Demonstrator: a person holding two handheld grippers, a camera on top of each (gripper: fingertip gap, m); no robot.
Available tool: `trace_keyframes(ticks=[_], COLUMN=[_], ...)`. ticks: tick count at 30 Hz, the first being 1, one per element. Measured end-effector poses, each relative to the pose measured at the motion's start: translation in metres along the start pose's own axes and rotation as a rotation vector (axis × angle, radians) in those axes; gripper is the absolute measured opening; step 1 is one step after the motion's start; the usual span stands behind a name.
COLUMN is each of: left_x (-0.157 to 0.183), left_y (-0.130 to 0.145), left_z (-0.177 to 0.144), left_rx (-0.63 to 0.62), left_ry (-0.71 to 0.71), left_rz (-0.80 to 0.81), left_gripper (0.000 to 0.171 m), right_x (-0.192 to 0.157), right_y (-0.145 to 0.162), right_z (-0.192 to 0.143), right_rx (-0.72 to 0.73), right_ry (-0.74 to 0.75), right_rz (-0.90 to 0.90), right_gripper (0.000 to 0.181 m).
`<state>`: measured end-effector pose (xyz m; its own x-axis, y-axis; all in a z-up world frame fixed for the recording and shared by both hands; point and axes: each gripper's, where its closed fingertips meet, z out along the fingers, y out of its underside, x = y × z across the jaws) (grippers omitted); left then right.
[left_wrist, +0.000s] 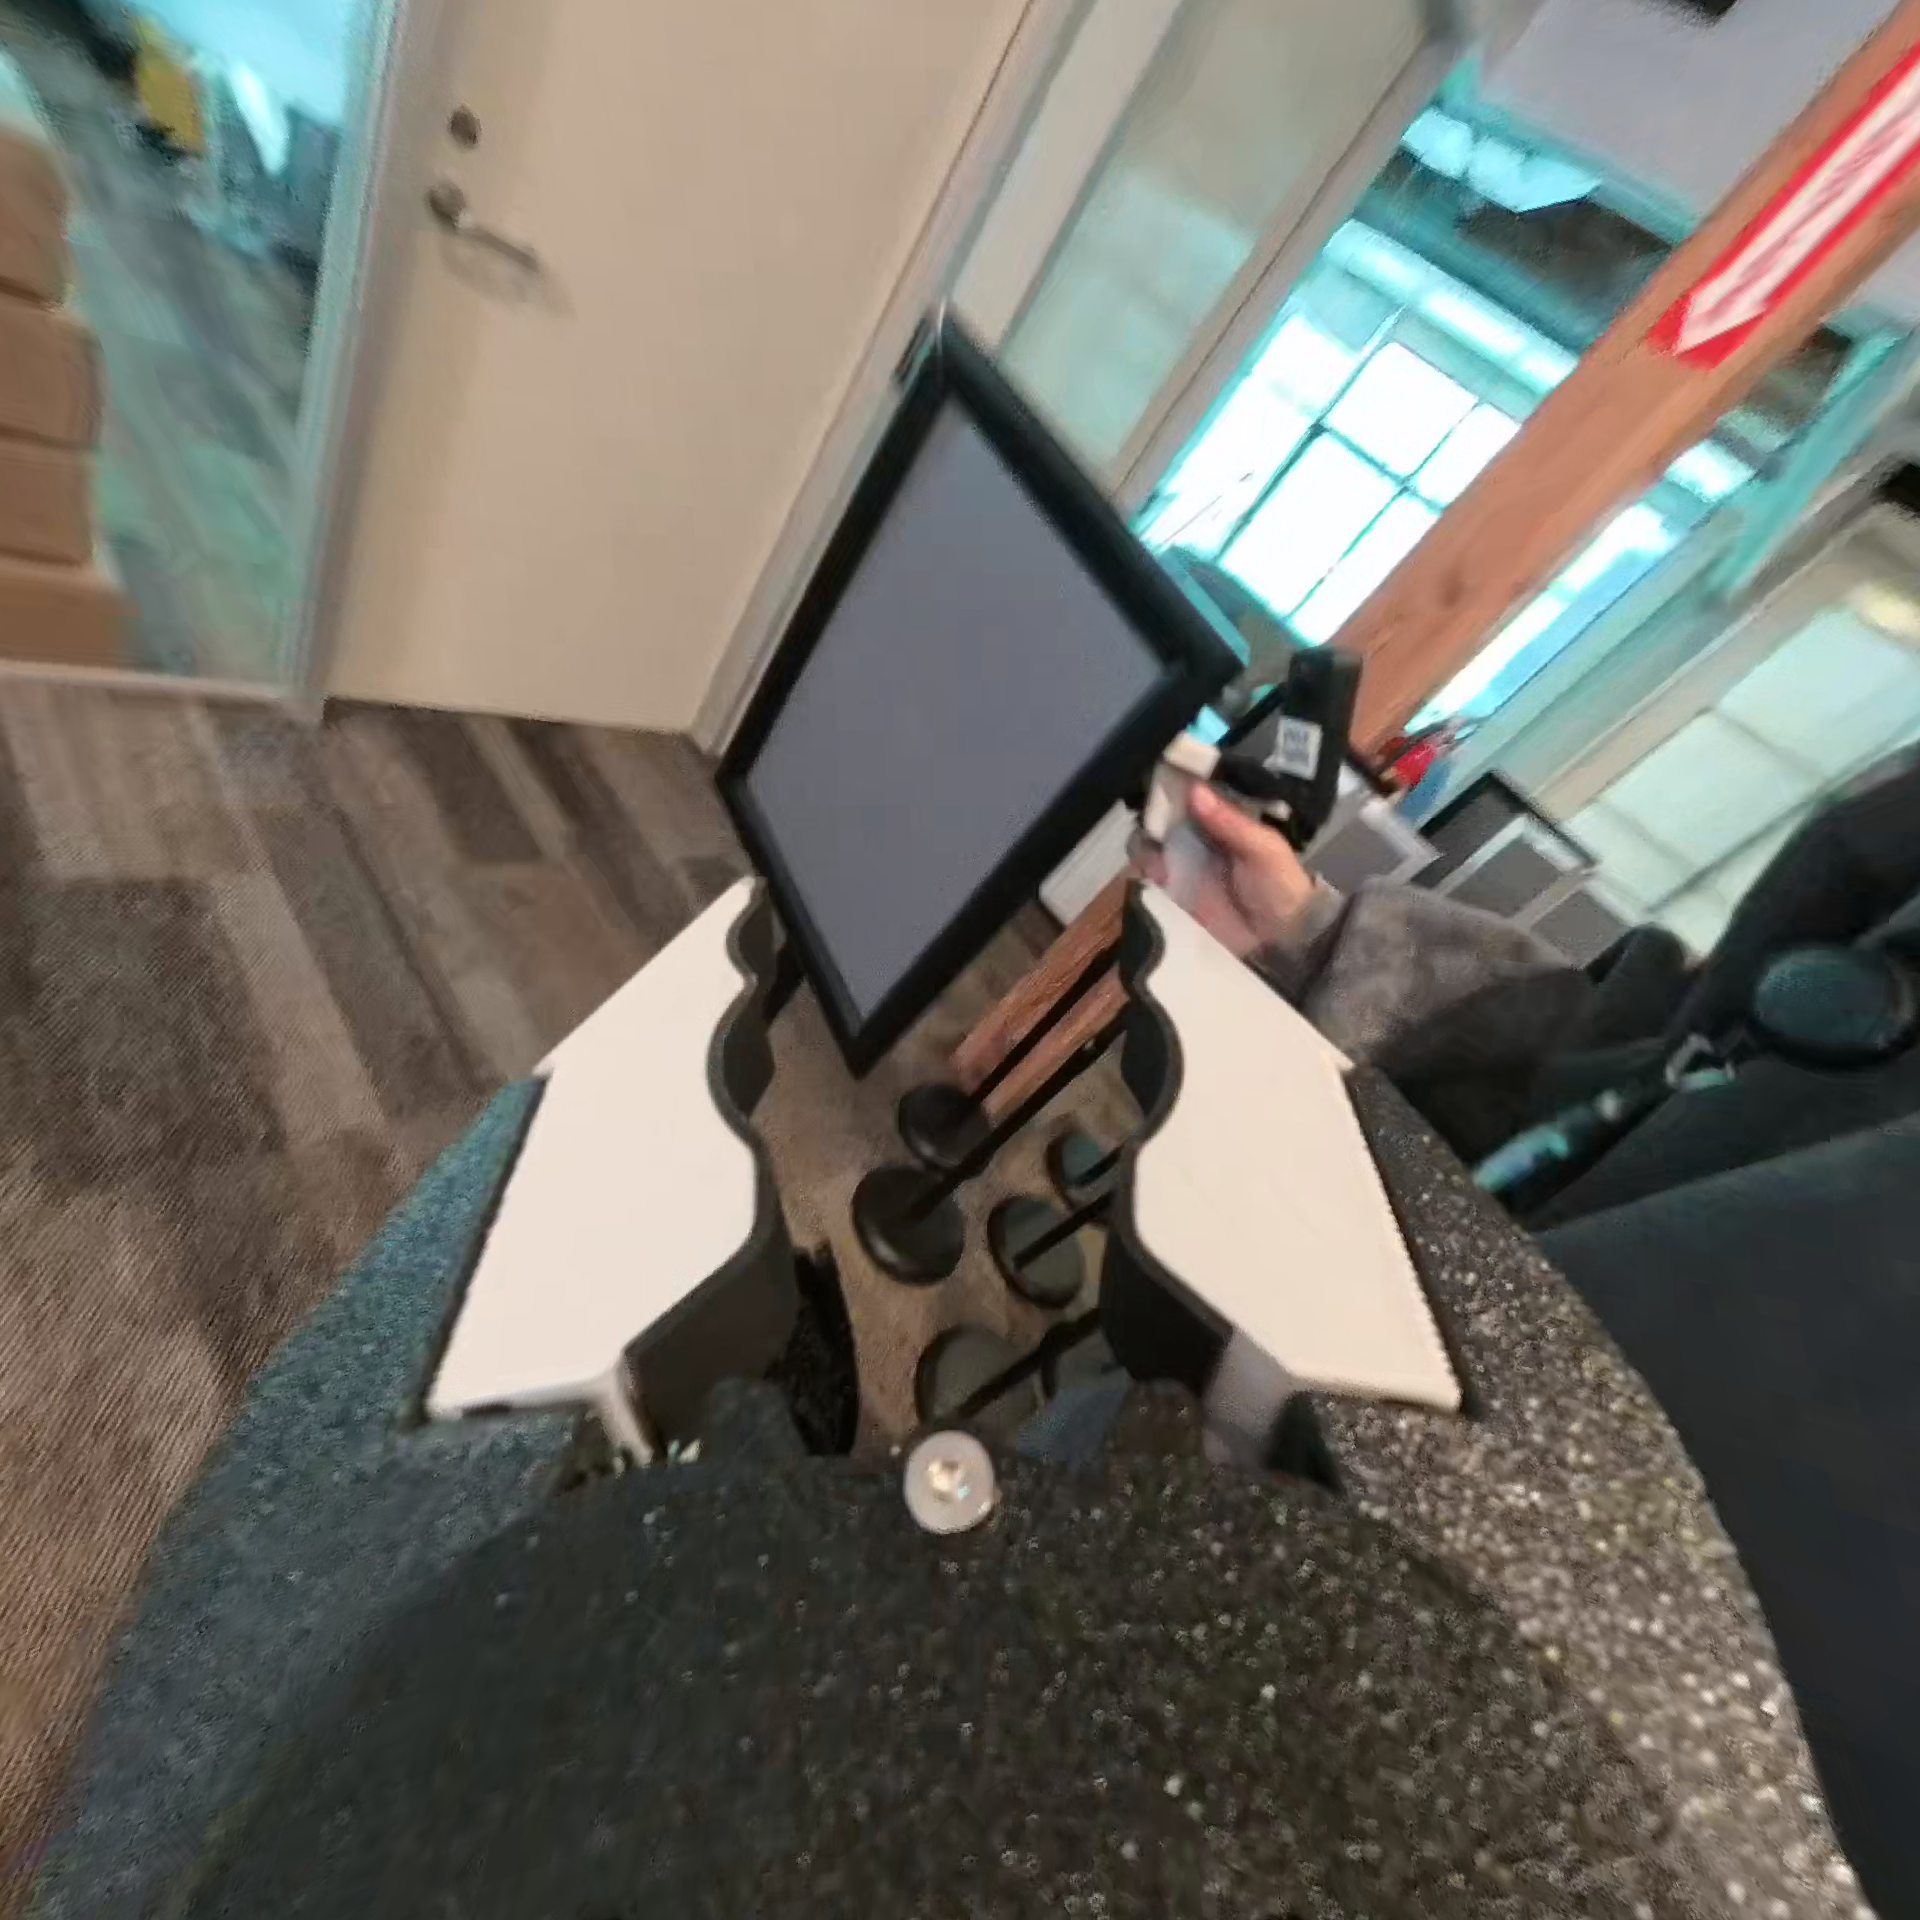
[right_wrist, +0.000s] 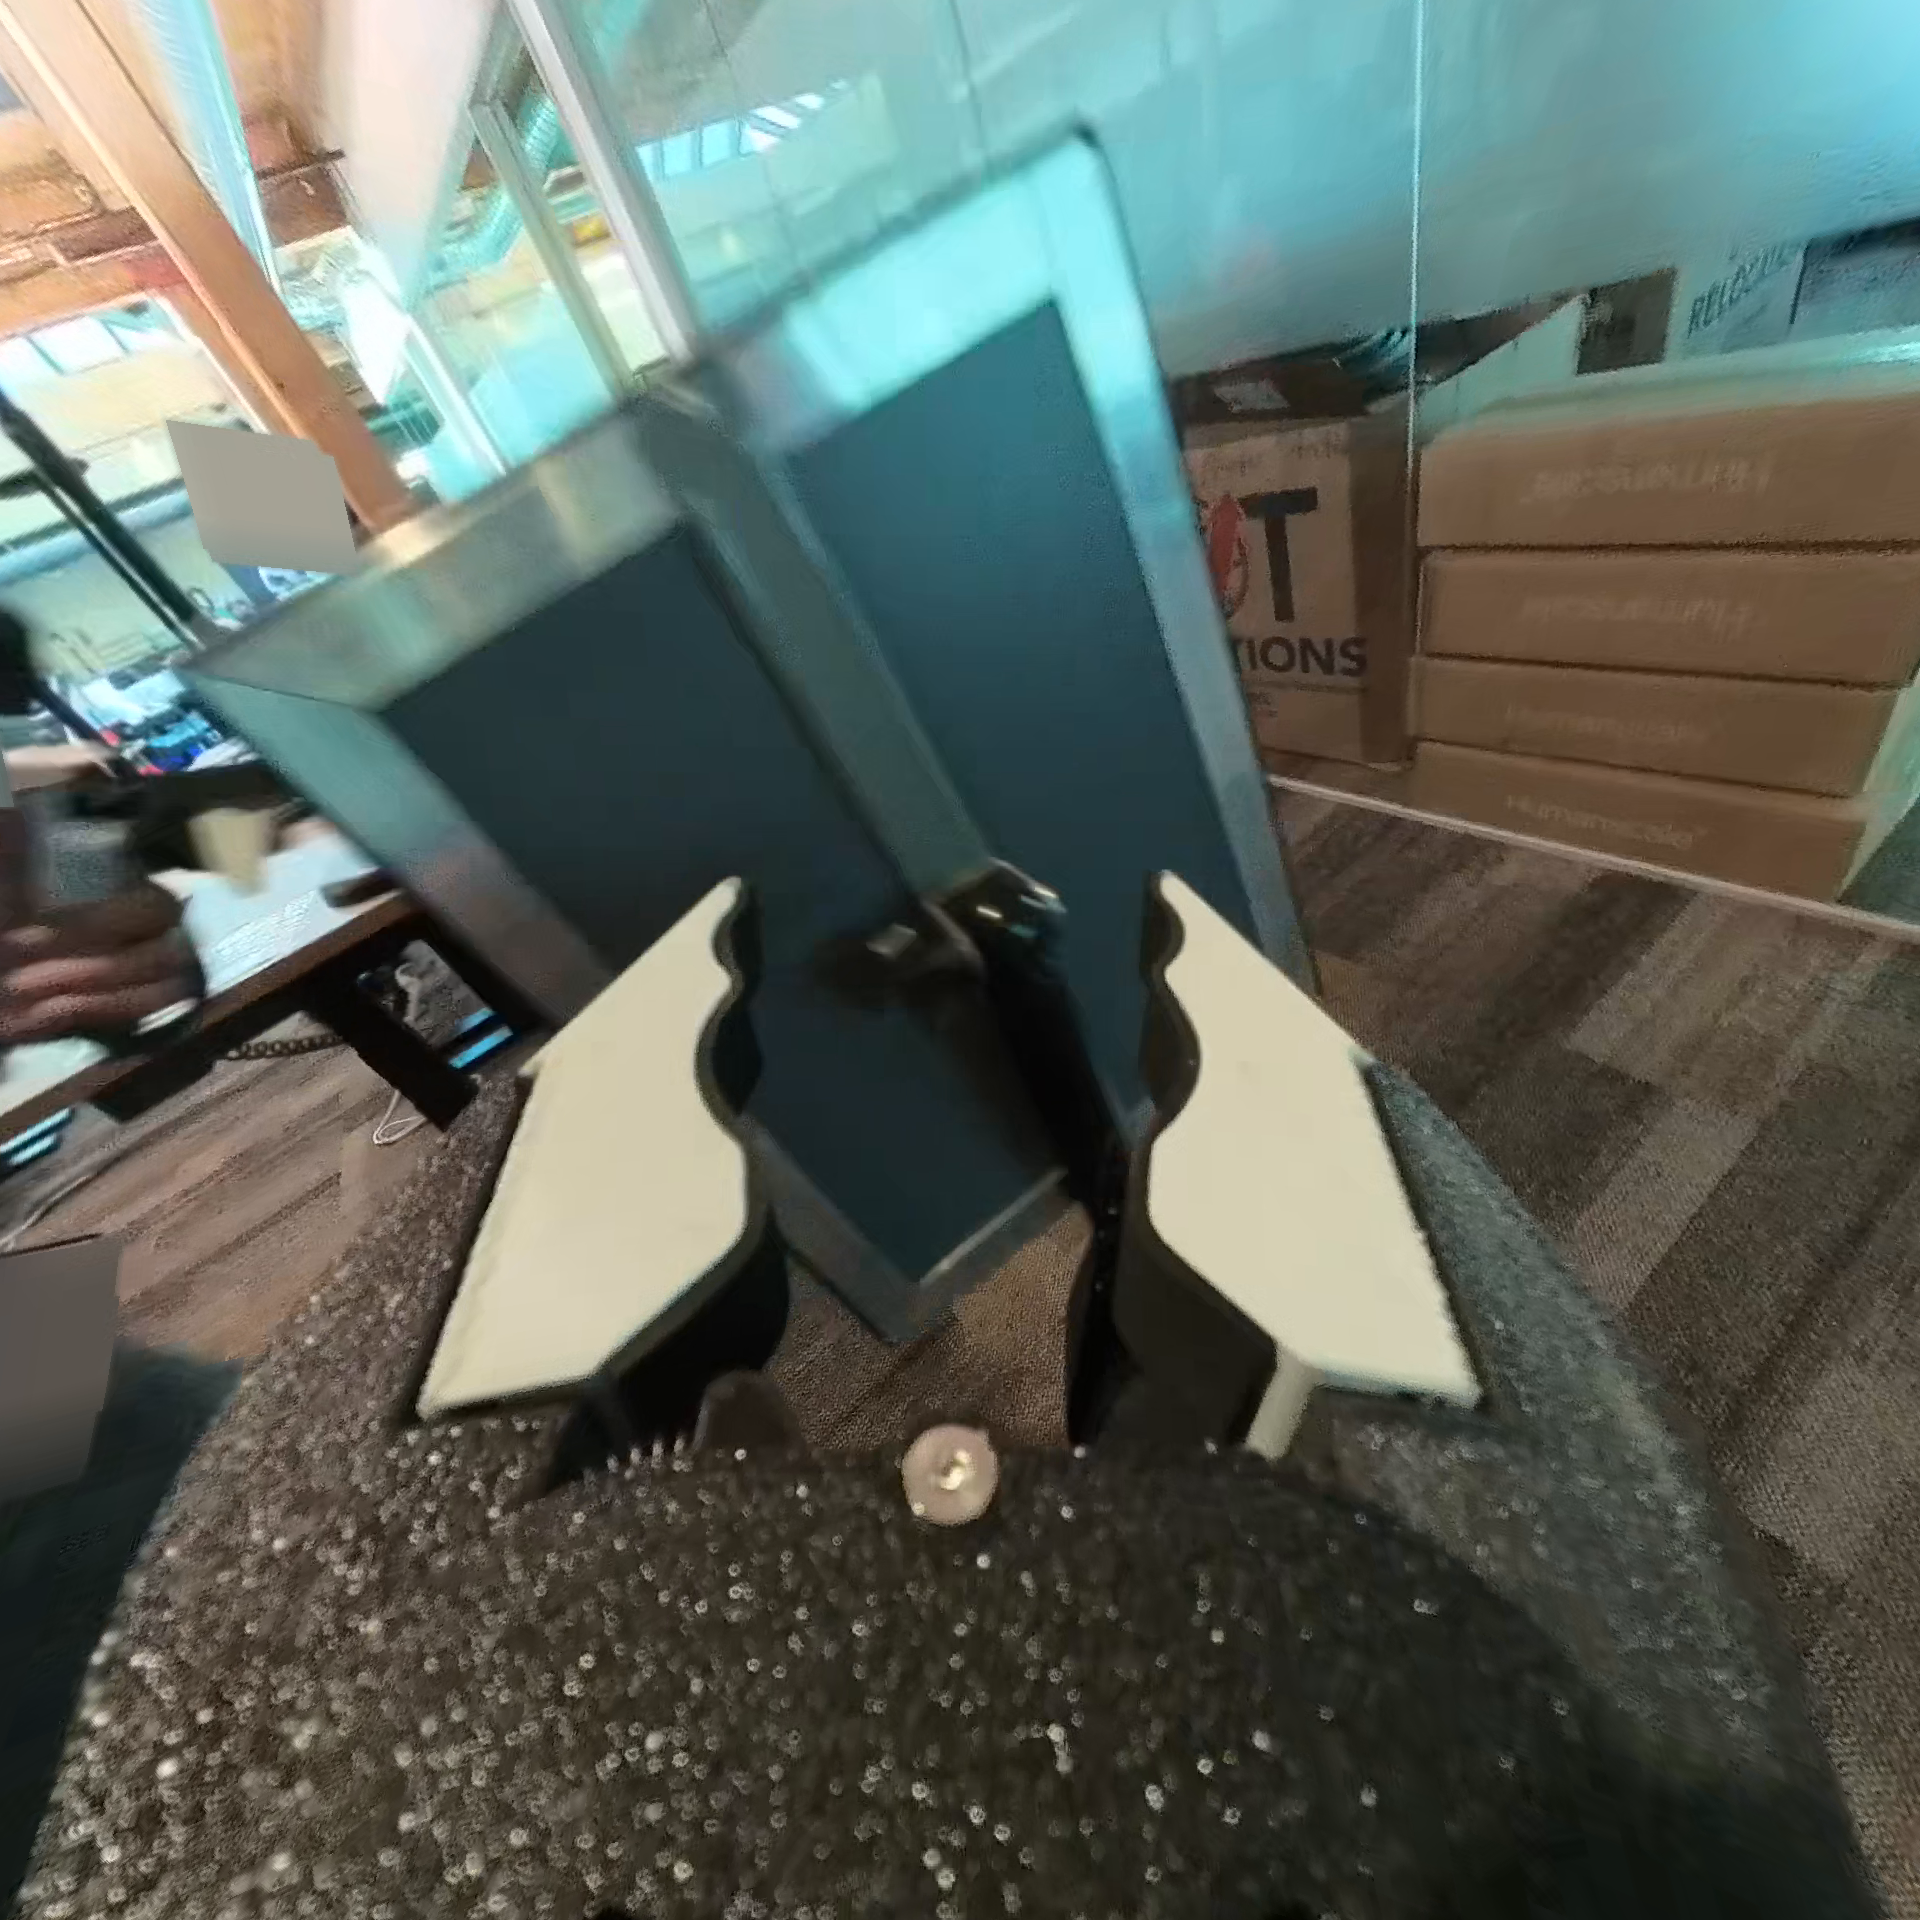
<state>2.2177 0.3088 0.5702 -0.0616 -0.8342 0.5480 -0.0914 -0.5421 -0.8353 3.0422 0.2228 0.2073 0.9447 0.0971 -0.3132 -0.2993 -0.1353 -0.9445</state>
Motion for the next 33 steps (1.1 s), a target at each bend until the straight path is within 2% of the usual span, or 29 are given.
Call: trace_keyframes(ticks=[2,4,7,9,12,14,16,19,23,26,28,33], left_x=[-0.015,-0.029,-0.039,-0.044,-0.053,-0.062,-0.068,-0.056,-0.037,-0.025,-0.018,-0.005], left_y=[-0.034,-0.064,-0.096,-0.105,-0.104,-0.082,-0.052,-0.029,-0.017,-0.004,-0.002,-0.003], left_z=[0.013,0.043,0.11,0.166,0.255,0.304,0.334,0.354,0.364,0.36,0.355,0.361], left_rx=[0.039,0.01,-0.124,-0.239,-0.399,-0.597,-0.783,-0.909,-0.993,-1.065,-1.111,-1.109], left_ry=[0.106,0.216,0.397,0.509,0.671,0.754,0.854,1.039,1.284,1.473,1.594,1.807], left_rz=[0.036,0.084,0.149,0.237,0.35,0.446,0.591,0.608,0.608,0.588,0.561,0.572], left_gripper=[0.066,0.066,0.069,0.077,0.08,0.078,0.076,0.083,0.077,0.052,0.033,0.012], right_x=[-0.044,-0.087,-0.13,-0.143,-0.135,-0.122,-0.111,-0.099,-0.092,-0.091,-0.088,-0.074], right_y=[-0.025,-0.039,-0.029,-0.018,-0.006,-0.001,0.002,-0.001,-0.007,-0.008,-0.008,-0.016], right_z=[-0.015,-0.019,-0.004,0.015,0.046,0.059,0.064,0.064,0.065,0.068,0.056,0.022], right_rx=[0.049,0.093,0.074,0.078,0.091,0.086,0.094,0.125,0.12,0.137,0.17,0.326], right_ry=[0.008,0.044,0.173,0.268,0.428,0.522,0.601,0.741,0.899,0.986,1.119,1.305], right_rz=[-0.02,0.005,-0.01,-0.037,-0.06,-0.052,-0.052,-0.014,0.008,0.066,0.095,0.288], right_gripper=[0.071,0.072,0.083,0.084,0.084,0.08,0.069,0.058,0.043,0.017,0.012,0.009])
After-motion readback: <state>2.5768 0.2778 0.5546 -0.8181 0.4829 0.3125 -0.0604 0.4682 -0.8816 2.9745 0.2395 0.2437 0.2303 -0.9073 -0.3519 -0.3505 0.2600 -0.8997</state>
